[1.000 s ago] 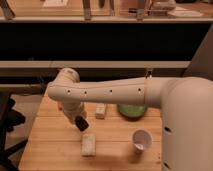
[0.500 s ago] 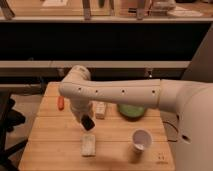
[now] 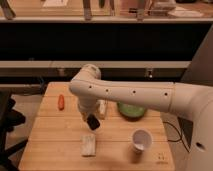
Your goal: Place the eraser in the ceramic cup
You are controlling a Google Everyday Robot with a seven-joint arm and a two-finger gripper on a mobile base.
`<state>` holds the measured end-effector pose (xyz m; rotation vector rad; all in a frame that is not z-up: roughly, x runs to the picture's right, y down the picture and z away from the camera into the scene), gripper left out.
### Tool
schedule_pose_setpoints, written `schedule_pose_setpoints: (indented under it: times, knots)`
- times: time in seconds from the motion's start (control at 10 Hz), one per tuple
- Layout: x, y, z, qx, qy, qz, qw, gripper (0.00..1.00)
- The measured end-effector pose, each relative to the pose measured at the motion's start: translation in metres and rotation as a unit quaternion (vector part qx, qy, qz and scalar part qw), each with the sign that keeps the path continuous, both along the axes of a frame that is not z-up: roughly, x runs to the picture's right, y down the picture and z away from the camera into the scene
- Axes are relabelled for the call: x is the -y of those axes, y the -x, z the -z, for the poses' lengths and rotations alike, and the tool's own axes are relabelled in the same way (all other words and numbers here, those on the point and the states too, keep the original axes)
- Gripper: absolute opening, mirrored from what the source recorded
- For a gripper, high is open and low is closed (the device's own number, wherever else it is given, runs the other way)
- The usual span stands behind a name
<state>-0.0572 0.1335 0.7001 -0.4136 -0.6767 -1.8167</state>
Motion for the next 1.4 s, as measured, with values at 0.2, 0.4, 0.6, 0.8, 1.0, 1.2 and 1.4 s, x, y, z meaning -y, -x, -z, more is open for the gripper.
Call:
schedule_pose_setpoints:
  times: [0.2,0.4,0.6,0.8,1.0,1.2,1.4]
  knots:
    - [0.002,-0.016,0.003,-0.004,0.003,-0.009,0.9999,0.00]
    - [0.003,-0.024,0.007,-0.008,0.007,-0.021,0.9997,0.00]
    - [0.000,-0.033,0.013,-0.012,0.007,-0.032,0.9994,0.00]
    - [-0.003,-0.050,0.021,-0.016,0.005,-0.043,0.9990,0.00]
    - [-0.003,-0.054,0.025,-0.017,0.004,-0.050,0.9986,0.00]
    - [-0.005,-0.062,0.031,-0.022,0.006,-0.059,0.9980,0.00]
    - [-0.011,-0.091,0.037,-0.026,0.007,-0.071,0.9971,0.00]
